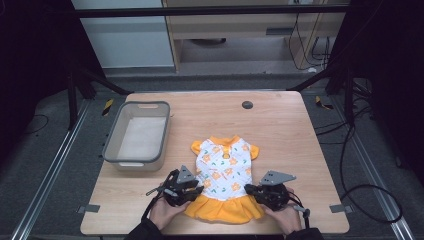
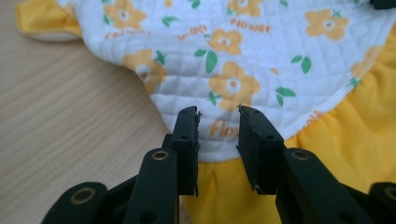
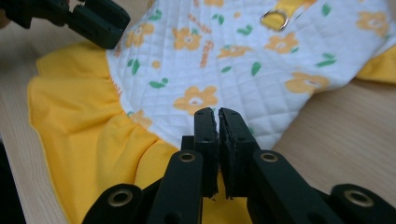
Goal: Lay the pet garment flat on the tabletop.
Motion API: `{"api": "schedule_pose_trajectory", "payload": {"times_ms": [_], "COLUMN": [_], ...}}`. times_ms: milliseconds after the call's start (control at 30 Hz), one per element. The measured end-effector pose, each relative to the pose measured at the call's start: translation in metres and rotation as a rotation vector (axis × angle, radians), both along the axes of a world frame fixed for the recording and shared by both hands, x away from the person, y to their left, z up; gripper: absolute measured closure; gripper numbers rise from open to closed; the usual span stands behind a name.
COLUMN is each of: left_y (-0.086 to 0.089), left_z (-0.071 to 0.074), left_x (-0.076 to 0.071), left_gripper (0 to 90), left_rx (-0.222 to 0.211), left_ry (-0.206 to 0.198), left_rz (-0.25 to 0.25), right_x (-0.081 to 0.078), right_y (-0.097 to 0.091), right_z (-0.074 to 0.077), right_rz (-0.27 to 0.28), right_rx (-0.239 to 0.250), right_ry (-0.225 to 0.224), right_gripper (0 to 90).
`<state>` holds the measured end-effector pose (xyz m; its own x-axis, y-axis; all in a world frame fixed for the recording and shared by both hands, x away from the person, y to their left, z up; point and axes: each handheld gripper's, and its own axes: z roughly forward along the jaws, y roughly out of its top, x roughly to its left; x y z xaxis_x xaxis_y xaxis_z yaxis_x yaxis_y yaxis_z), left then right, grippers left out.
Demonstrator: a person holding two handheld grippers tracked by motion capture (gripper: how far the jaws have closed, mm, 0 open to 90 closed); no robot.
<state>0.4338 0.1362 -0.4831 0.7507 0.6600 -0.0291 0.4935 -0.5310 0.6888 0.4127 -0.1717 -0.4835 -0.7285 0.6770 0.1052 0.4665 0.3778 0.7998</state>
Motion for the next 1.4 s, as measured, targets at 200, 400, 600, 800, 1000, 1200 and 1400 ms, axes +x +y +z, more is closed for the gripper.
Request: {"api": "schedule_pose_trajectory", "payload": {"times_ms": [200, 400, 600, 800, 1000, 1200, 1400], "left_y": [0.004, 0.005, 0.004, 0.022, 0.035, 0.028, 0.016], "left_z": [-0.004, -0.004, -0.001, 0.021, 0.038, 0.042, 0.037], "left_x": [-0.008, -0.022, -0.026, -0.017, 0.012, 0.043, 0.081], "left_gripper": [69.2, 67.6, 63.1, 54.4, 51.9, 51.9, 51.3], "left_rx": [0.032, 0.03, 0.041, -0.081, -0.124, -0.106, -0.102], "left_ry": [0.045, 0.068, 0.04, -0.017, -0.08, -0.136, -0.156], "left_rz": [-0.009, -0.031, -0.03, 0.031, 0.125, 0.187, 0.231], "right_x": [-0.003, -0.008, -0.008, -0.008, 0.006, 0.031, 0.072], "right_y": [0.007, 0.007, 0.005, -0.006, -0.02, -0.025, -0.029], "right_z": [-0.013, -0.015, -0.013, 0.001, 0.013, 0.023, 0.024], "right_rz": [0.02, 0.034, 0.041, -0.004, -0.103, -0.186, -0.284], "right_rx": [-0.067, -0.096, -0.085, -0.016, 0.02, 0.031, 0.025], "right_ry": [0.051, 0.068, 0.064, -0.037, -0.102, -0.115, -0.106], "right_gripper": [85.5, 84.3, 80.4, 77.2, 71.1, 68.6, 68.9]}}
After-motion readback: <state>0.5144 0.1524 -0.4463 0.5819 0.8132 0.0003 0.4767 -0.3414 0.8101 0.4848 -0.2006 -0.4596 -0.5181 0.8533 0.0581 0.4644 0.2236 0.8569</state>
